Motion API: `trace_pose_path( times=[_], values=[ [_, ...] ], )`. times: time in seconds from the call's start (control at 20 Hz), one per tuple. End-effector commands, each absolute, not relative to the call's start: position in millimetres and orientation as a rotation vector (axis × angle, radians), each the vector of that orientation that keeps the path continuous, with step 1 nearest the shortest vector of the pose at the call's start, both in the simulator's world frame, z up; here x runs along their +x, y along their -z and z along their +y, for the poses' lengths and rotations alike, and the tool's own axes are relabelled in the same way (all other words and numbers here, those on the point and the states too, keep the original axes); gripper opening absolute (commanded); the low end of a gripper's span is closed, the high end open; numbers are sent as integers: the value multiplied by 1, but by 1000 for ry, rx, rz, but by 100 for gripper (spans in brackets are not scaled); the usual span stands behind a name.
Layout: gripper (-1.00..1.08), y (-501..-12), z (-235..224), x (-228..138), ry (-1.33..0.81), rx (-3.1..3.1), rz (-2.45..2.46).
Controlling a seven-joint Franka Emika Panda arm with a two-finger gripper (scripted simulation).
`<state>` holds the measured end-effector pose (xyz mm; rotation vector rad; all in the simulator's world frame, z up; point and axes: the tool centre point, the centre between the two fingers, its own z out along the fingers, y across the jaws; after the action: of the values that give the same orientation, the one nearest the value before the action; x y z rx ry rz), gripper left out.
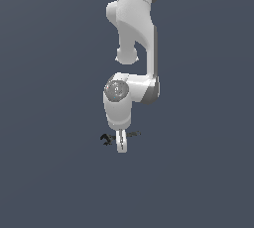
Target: Pick up the object and move it to a goal position.
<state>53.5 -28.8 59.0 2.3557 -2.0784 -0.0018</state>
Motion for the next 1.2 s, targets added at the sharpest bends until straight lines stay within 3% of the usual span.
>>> trace_pose_path(
  times=[0.0, 1.0, 1.05, 1.15],
  values=[
    [100, -58, -29, 54, 0, 2340, -2096],
    [100, -7, -29, 54, 1, 2337, -2100],
    [-100, -7, -29, 54, 1, 2337, -2100],
    [-100, -7, -29, 54, 1, 2337, -2100]
  ],
)
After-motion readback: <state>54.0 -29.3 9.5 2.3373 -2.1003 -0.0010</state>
